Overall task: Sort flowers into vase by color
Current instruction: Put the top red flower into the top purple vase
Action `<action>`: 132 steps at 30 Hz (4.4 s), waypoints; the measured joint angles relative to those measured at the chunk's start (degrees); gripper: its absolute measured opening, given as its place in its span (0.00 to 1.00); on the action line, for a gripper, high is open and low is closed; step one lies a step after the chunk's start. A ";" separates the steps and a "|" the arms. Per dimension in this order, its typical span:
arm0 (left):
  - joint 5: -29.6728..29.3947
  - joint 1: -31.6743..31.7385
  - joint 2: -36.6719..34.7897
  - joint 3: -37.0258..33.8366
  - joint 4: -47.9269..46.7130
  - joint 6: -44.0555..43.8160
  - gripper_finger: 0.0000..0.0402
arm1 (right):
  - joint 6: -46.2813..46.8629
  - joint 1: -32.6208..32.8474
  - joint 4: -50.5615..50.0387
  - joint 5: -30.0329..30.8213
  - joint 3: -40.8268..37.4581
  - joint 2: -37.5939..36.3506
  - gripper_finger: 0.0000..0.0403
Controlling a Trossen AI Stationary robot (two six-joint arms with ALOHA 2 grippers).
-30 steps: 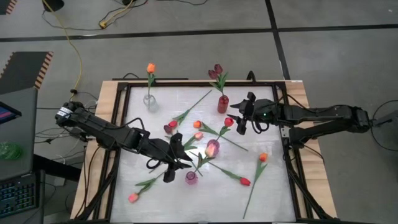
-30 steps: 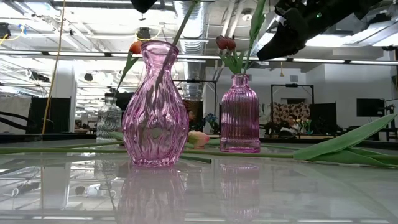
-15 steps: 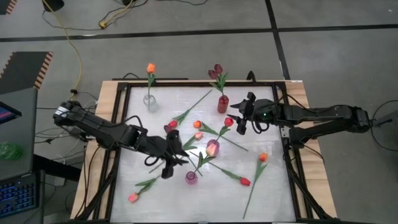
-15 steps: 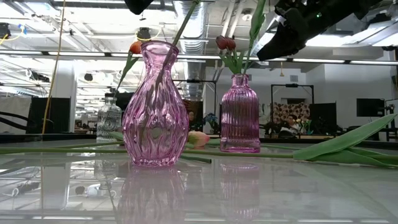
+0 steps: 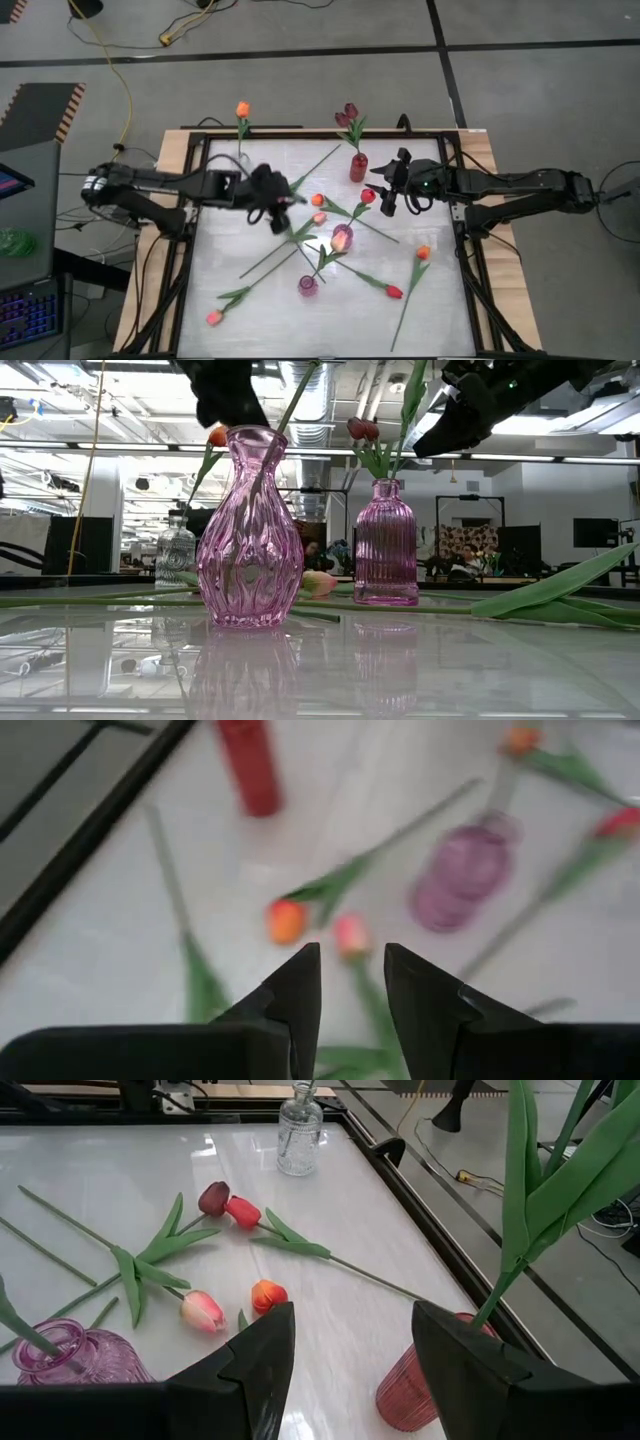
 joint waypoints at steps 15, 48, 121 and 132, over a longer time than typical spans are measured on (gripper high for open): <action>0.13 14.02 5.59 -0.02 1.60 2.94 0.25 | -0.02 0.03 0.07 0.02 -0.04 0.00 0.57; 2.93 22.19 33.46 0.02 14.07 5.14 0.25 | -0.02 0.05 0.00 -0.02 -0.04 0.07 0.57; -14.05 6.63 19.65 21.53 -30.89 6.45 0.00 | -1.15 0.10 2.53 -0.08 -0.02 0.09 0.57; -3.59 4.53 13.89 21.53 -35.32 1.93 0.00 | -14.35 3.67 13.83 -0.15 0.00 0.09 0.57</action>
